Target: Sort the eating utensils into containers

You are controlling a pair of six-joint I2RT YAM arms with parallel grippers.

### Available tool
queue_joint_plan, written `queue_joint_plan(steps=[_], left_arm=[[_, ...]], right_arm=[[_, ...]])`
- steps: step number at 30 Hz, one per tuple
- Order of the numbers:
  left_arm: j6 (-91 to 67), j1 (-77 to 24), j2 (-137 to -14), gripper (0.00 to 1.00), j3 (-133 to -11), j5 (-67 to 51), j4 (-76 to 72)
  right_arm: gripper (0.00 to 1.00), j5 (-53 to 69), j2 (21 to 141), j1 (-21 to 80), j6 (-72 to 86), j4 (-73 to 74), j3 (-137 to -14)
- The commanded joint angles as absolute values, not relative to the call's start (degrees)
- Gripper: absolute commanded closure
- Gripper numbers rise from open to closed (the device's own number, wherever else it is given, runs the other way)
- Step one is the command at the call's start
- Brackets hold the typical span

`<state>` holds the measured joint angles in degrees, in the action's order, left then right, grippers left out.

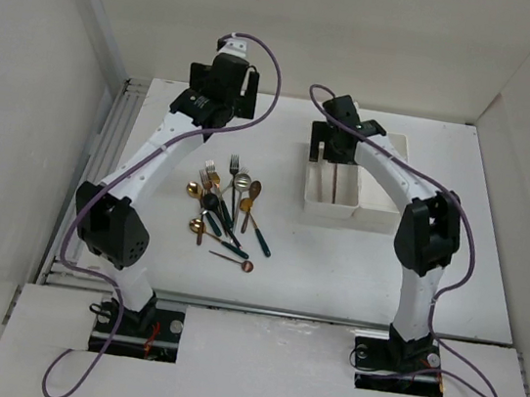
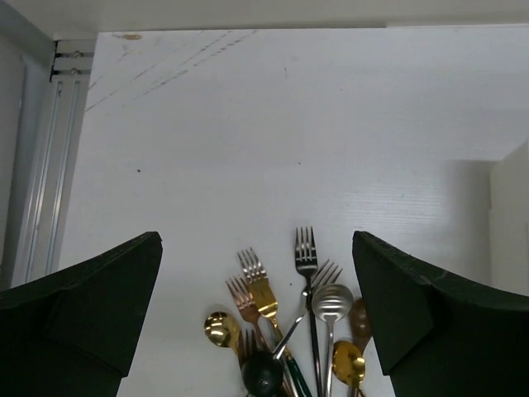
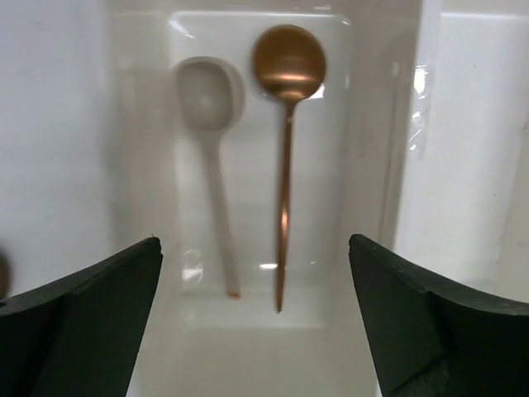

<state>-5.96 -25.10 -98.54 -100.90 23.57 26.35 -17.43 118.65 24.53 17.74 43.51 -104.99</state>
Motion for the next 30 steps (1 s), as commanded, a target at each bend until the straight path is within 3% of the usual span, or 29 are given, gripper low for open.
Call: queue_joint_plan(steps=[1, 5, 8, 9, 11, 22, 25, 29, 30], left_arm=[[-8.8, -23.7, -92.9, 0.00, -99.5, 28.0, 29.3], [-4.7, -22.6, -87.1, 0.00, -91.6, 33.2, 27.4], [-3.9, -19.3, -82.4, 0.00, -87.6, 35.1, 26.1], [-3.9, -18.3, -81.4, 0.00, -87.0, 35.1, 26.1], [-3.3, -15.9, -78.8, 0.00, -84.8, 35.1, 25.6], [-5.1, -7.9, -69.9, 0.00, -75.9, 27.8, 25.6], [-5.7, -6.5, -67.6, 0.00, -73.5, 26.0, 25.6], [-6.2, -6.0, -67.1, 0.00, -72.9, 26.0, 25.6], [-6.2, -6.0, -67.1, 0.00, -72.9, 26.0, 25.6]], right_arm=[[0.00, -22.7, 110.0, 31.5, 17.1, 43.0, -107.5], [0.03, -17.8, 104.0, 39.9, 17.6, 39.3, -101.7], [0.15, -11.1, 104.0, 45.4, 18.7, 37.9, -96.5], [0.24, -11.1, 105.6, 46.8, 20.6, 38.5, -95.8], [0.33, -11.1, 107.7, 50.2, 22.5, 40.6, -95.1], [0.33, -14.7, 118.1, 56.3, 28.6, 37.6, -88.6], [0.38, -18.5, 120.1, 56.8, 29.7, 39.8, -89.1], [0.71, -16.6, 121.1, 56.8, 30.2, 36.6, -85.6], [0.85, -15.8, 121.1, 56.8, 30.2, 35.7, -84.8]])
